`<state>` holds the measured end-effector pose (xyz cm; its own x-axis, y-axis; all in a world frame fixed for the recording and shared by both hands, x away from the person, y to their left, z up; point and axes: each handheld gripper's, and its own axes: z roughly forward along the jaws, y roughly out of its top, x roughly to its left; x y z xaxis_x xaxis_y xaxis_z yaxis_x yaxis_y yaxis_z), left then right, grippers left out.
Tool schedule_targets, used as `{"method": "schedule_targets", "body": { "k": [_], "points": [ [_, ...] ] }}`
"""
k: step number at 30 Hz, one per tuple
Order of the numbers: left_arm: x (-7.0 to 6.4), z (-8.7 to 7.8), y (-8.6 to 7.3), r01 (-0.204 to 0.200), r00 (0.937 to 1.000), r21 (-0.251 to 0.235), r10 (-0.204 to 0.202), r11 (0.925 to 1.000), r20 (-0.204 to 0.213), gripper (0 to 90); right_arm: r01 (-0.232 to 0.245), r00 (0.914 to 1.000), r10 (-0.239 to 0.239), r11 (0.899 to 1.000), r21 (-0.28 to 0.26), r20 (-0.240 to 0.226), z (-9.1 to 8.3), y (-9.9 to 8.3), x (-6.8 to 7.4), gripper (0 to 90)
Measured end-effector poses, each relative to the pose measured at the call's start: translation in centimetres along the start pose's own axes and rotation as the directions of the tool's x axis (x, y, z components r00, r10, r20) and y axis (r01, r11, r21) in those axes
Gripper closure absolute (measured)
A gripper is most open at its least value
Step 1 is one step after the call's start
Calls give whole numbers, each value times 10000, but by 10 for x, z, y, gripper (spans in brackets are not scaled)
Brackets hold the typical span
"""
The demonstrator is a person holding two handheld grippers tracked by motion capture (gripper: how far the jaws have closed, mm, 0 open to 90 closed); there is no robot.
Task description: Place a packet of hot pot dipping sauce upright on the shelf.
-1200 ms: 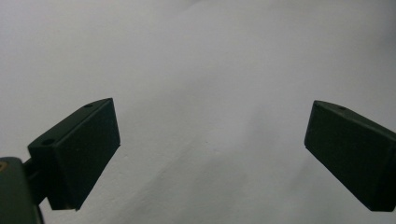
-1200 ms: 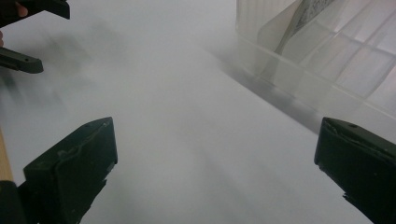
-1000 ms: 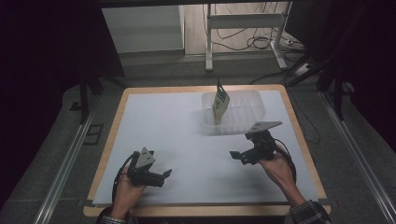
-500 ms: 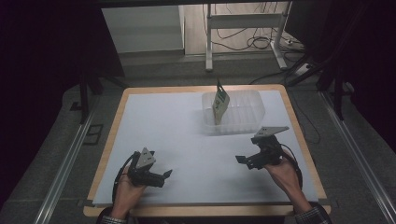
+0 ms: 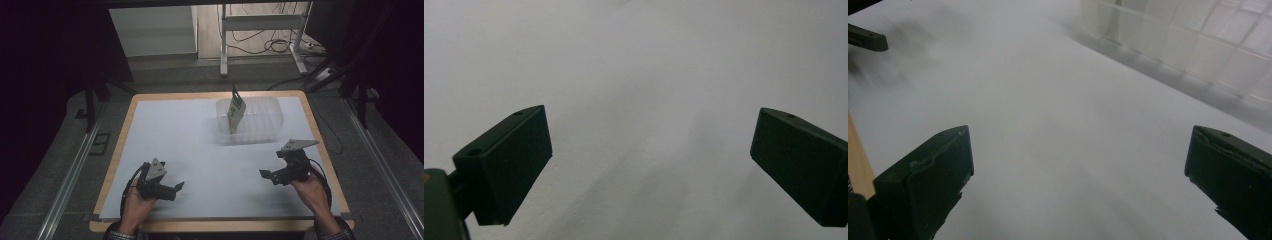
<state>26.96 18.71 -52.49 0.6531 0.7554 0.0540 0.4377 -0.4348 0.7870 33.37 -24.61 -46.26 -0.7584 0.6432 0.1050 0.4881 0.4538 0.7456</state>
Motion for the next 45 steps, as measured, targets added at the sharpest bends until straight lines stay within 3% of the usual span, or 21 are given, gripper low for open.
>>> {"method": "schedule_targets", "body": {
  "k": [24,36,45],
  "points": [
    [-1,0,0,-35,10000,17,35,10000,-11,28,-486,9949,494,9988,-105,877,-19,-33,-15,0],
    [-1,1,0,-107,9999,98,107,9999,21,28,-640,9874,583,9974,344,1469,-17,-48,-25,0],
    [-1,1,0,-94,9999,145,93,9999,58,28,-842,9846,720,9939,714,1596,-12,-56,-34,4]
  ]
}}
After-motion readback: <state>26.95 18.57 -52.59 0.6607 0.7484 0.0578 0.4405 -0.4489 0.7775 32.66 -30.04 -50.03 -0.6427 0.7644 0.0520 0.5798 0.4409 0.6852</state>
